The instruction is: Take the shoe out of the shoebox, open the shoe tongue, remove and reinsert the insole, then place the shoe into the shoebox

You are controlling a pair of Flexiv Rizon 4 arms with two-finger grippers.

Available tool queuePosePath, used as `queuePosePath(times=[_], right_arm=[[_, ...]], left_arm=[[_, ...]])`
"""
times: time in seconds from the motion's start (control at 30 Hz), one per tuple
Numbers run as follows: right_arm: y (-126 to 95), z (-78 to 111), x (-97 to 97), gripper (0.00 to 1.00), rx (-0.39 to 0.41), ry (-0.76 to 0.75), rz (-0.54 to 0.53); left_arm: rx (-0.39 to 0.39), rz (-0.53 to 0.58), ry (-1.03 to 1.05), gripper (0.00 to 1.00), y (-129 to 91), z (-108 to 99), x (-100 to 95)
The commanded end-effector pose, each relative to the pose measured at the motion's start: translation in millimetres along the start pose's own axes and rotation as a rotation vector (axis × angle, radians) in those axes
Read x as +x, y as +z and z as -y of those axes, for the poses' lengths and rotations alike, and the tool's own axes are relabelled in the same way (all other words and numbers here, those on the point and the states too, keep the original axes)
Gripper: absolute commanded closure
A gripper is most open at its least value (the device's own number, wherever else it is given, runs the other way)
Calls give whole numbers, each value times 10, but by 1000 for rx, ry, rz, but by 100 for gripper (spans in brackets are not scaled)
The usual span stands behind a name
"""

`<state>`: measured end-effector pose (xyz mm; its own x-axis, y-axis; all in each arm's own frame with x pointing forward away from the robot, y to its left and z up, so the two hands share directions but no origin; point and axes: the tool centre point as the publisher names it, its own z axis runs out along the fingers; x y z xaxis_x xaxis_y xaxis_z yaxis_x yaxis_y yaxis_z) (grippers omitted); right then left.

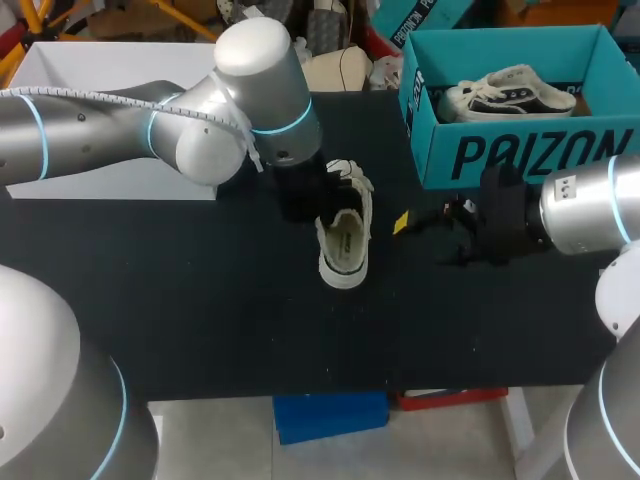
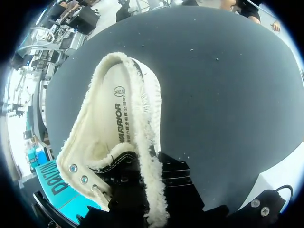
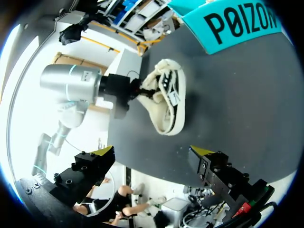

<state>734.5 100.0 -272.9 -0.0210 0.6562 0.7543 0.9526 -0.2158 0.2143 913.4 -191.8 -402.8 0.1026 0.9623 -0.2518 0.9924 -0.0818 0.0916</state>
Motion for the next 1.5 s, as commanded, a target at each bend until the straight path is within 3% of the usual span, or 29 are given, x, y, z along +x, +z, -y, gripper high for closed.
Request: queuePosePath(times=[0.03,0.43,0.63,0.9,1.07,1.33,1.5], right_arm=[[3,-4,1,0,1,0,0],[3,-4,1,0,1,0,0],[3,-4,1,0,1,0,0],[3,-4,1,0,1,0,0],[3,-4,1,0,1,0,0],[3,-4,1,0,1,0,0],[3,-4,1,0,1,0,0]], left_arm=[[-23,12,5,100,-332,36,-17],[-206,137,-128,100,-1452,-33,-215],[-331,191,-295,100,-2002,-44,-118],[-379,235,-622,100,-2452,73,435],[-415,257,-838,100,-2631,118,966],[-478,274,-1097,100,-2843,-41,1719],[-466,256,-1185,100,-2871,-104,1984]])
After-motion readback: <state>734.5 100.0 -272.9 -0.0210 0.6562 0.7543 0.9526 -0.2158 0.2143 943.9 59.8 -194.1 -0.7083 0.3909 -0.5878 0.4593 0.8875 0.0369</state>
